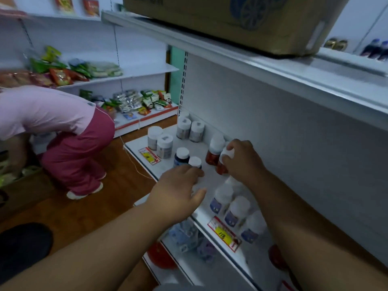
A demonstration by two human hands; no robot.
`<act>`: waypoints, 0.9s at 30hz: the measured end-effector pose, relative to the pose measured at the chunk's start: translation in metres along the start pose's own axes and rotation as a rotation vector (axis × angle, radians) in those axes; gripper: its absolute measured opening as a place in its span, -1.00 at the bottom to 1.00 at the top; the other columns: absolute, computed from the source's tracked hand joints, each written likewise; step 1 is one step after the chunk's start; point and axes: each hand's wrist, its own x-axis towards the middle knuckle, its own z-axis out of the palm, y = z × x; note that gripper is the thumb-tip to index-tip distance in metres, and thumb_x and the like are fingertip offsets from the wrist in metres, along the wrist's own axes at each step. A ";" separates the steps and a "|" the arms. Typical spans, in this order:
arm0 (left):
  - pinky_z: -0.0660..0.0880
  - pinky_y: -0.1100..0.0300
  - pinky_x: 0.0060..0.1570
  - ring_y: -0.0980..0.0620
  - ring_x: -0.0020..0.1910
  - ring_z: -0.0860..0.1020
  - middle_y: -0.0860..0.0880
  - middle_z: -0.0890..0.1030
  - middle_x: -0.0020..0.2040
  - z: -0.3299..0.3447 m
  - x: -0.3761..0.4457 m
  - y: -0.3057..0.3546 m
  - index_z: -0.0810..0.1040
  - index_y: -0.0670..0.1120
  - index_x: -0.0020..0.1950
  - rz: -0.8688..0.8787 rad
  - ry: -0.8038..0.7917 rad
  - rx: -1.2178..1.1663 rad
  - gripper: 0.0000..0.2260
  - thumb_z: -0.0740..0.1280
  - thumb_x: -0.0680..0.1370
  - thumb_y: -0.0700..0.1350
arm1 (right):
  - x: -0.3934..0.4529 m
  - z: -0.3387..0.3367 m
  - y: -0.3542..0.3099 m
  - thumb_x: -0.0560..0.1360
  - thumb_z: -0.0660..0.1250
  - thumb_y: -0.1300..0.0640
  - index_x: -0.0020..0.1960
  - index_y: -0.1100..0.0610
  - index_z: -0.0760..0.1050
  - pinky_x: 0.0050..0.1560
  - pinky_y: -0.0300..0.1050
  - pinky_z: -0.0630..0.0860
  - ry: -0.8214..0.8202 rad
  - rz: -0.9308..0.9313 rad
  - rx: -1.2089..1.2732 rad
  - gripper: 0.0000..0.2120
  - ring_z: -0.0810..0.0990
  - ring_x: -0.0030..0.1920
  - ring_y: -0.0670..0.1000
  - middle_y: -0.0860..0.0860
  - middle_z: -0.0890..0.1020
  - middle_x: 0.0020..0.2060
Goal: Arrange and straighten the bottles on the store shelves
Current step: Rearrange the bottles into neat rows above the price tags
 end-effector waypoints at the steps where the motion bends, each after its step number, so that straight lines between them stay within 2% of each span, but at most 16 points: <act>1: 0.37 0.17 0.05 -0.02 0.14 0.47 -0.01 0.52 0.19 -0.001 0.010 -0.004 0.45 -0.02 0.35 -0.004 -0.026 -0.013 -0.62 0.24 0.59 0.11 | 0.018 0.008 0.001 0.47 0.36 0.03 0.20 0.09 0.42 0.04 -0.11 0.45 -0.067 0.066 -0.062 -0.66 0.54 0.08 0.17 0.14 0.40 0.19; 4: 0.43 0.09 0.07 -0.08 0.13 0.50 -0.03 0.53 0.17 -0.004 0.032 -0.017 0.47 -0.01 0.30 0.035 -0.001 -0.039 -0.65 0.27 0.57 0.09 | 0.051 0.030 0.006 0.44 0.35 0.06 0.20 0.15 0.36 0.01 -0.04 0.47 -0.159 0.147 -0.145 -0.62 0.53 0.08 0.21 0.19 0.47 0.15; 8: 0.44 0.08 0.05 -0.03 0.10 0.49 0.01 0.53 0.15 -0.004 0.050 -0.047 0.47 0.03 0.27 0.089 -0.032 -0.055 -0.68 0.27 0.56 0.10 | 0.063 0.044 0.011 0.45 0.34 0.08 0.15 0.18 0.37 -0.13 -0.12 0.37 -0.079 0.201 -0.099 -0.67 0.54 0.01 0.16 0.17 0.55 0.06; 11: 0.46 0.11 0.05 -0.02 0.10 0.50 0.02 0.53 0.15 -0.001 0.064 -0.070 0.47 0.03 0.27 0.163 -0.043 -0.114 -0.68 0.26 0.56 0.11 | 0.051 0.035 0.002 0.42 0.39 0.10 0.08 0.16 0.37 -0.19 -0.14 0.33 0.060 0.259 0.015 -0.69 0.52 -0.07 0.12 0.11 0.53 -0.02; 14: 0.43 0.15 0.07 -0.03 0.13 0.48 -0.01 0.51 0.18 -0.003 0.079 -0.077 0.46 0.00 0.29 0.266 -0.043 -0.196 -0.64 0.26 0.55 0.13 | 0.027 0.015 -0.012 0.38 0.41 0.13 0.04 0.07 0.38 -0.13 -0.05 0.47 0.238 0.323 0.337 -0.71 0.53 -0.06 0.09 0.04 0.52 -0.04; 16: 0.33 0.25 0.12 0.02 0.19 0.42 0.01 0.47 0.22 -0.009 0.087 -0.073 0.42 -0.01 0.32 0.315 -0.003 -0.284 -0.55 0.22 0.53 0.21 | 0.005 -0.001 -0.031 0.36 0.39 0.09 -0.05 -0.02 0.41 -0.03 0.10 0.56 0.404 0.358 0.771 -0.79 0.58 -0.03 0.12 0.05 0.55 -0.06; 17: 0.28 0.32 0.12 0.07 0.20 0.40 0.04 0.45 0.22 -0.012 0.088 -0.068 0.40 -0.02 0.34 0.329 -0.004 -0.355 -0.50 0.18 0.52 0.26 | -0.006 -0.007 -0.041 0.36 0.35 0.08 -0.09 -0.02 0.42 -0.04 0.12 0.57 0.494 0.394 0.977 -0.84 0.58 -0.06 0.13 0.06 0.55 -0.09; 19: 0.22 0.46 0.12 0.16 0.20 0.37 0.09 0.41 0.24 -0.013 0.085 -0.057 0.35 -0.02 0.38 0.369 -0.083 -0.548 -0.38 0.10 0.50 0.38 | -0.031 -0.015 -0.059 0.40 0.27 0.11 -0.09 0.02 0.45 -0.16 0.01 0.55 0.665 0.493 1.277 -0.92 0.57 -0.18 0.09 0.07 0.55 -0.17; 21: 0.28 0.42 0.16 0.19 0.22 0.40 0.08 0.41 0.29 -0.010 0.073 -0.043 0.30 0.01 0.42 0.420 -0.230 -0.740 -0.27 0.02 0.46 0.48 | -0.058 -0.018 -0.075 0.49 0.22 0.11 -0.06 0.05 0.48 -0.23 -0.05 0.54 0.791 0.583 1.397 -0.92 0.56 -0.28 0.08 0.07 0.56 -0.23; 22: 0.31 0.40 0.15 0.23 0.22 0.41 0.09 0.41 0.30 -0.007 0.065 -0.035 0.29 0.04 0.42 0.434 -0.302 -0.809 -0.25 -0.01 0.43 0.51 | -0.071 -0.018 -0.081 0.52 0.24 0.06 -0.04 0.06 0.47 -0.25 -0.04 0.55 0.830 0.601 1.383 -0.91 0.57 -0.30 0.08 0.07 0.56 -0.24; 24: 0.33 0.46 0.09 0.29 0.19 0.43 0.11 0.44 0.28 -0.004 0.049 -0.019 0.30 0.08 0.40 0.443 -0.426 -0.896 -0.27 0.00 0.41 0.51 | -0.099 -0.017 -0.086 0.54 0.29 -0.05 -0.01 0.06 0.46 -0.27 -0.05 0.56 0.887 0.617 1.152 -0.82 0.60 -0.30 0.04 0.04 0.57 -0.25; 25: 0.36 0.48 0.05 0.28 0.16 0.46 0.11 0.47 0.27 -0.004 0.042 -0.010 0.33 0.07 0.39 0.442 -0.482 -0.928 -0.28 0.02 0.40 0.48 | -0.113 -0.019 -0.086 0.54 0.31 -0.06 0.00 0.04 0.45 -0.26 -0.05 0.56 0.911 0.615 1.045 -0.82 0.61 -0.29 0.01 0.02 0.58 -0.25; 27: 0.41 0.48 -0.07 0.21 0.10 0.52 0.07 0.51 0.23 -0.001 0.033 0.004 0.35 0.06 0.37 0.463 -0.557 -0.974 -0.33 0.05 0.39 0.41 | -0.138 -0.024 -0.082 0.52 0.34 -0.05 -0.01 0.03 0.46 -0.18 0.01 0.57 0.942 0.593 0.994 -0.83 0.60 -0.25 0.01 0.01 0.58 -0.24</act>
